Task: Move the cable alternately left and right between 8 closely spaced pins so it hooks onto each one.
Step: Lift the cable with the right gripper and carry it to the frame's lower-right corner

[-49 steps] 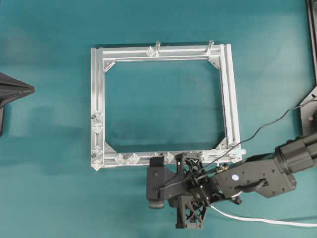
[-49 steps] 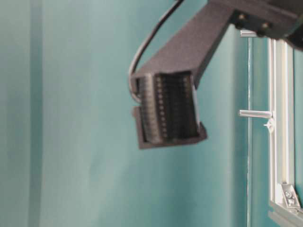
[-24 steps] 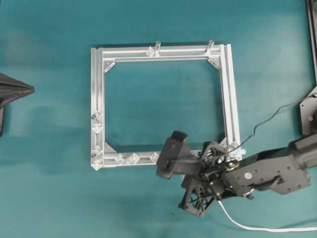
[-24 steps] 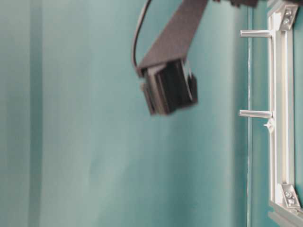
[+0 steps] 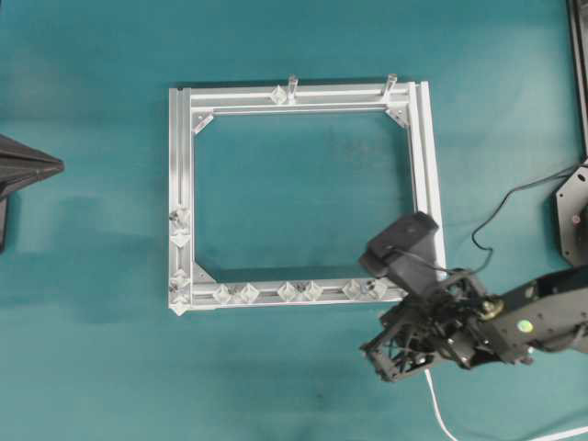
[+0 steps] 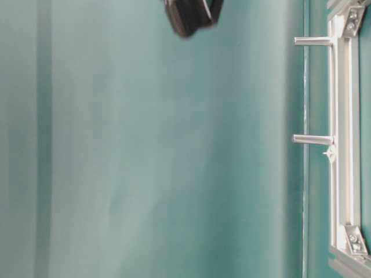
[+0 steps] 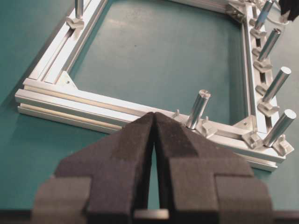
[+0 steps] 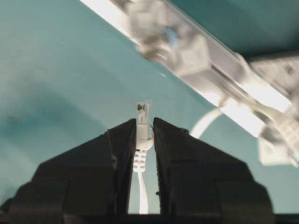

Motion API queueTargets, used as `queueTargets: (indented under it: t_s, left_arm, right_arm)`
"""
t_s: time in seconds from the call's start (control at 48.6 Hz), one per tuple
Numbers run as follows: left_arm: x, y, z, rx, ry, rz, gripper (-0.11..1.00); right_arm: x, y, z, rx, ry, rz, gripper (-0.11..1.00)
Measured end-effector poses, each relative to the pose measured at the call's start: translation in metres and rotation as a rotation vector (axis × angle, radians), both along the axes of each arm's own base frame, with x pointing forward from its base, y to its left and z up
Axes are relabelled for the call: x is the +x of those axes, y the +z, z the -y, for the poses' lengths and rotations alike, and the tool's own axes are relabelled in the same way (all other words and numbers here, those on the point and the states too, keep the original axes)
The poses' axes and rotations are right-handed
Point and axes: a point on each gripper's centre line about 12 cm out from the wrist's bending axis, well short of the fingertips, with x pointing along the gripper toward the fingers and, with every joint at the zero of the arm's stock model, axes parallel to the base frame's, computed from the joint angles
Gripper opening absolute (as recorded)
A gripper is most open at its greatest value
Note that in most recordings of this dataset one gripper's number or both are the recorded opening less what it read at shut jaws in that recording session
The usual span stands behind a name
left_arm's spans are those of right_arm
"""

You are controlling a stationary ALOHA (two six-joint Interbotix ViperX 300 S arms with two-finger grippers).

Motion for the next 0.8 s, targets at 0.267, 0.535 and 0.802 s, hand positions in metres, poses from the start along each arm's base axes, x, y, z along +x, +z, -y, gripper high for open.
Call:
queueTargets:
  t_s: [0.267, 0.535, 0.802]
  left_arm:
    - [0.000, 0.000, 0.000, -0.001, 0.000, 0.000, 0.00]
    - [0.000, 0.000, 0.000, -0.002, 0.000, -0.001, 0.00]
    - [0.000, 0.000, 0.000, -0.003, 0.000, -0.001, 0.00]
  right_arm:
    - [-0.011, -0.001, 0.005, -0.036, -0.115, -0.055, 0.15]
    - [-0.013, -0.002, 0.007, -0.034, -0.182, -0.067, 0.15]
    - [-0.016, -0.002, 0.009, -0.041, -0.198, -0.076, 0.15]
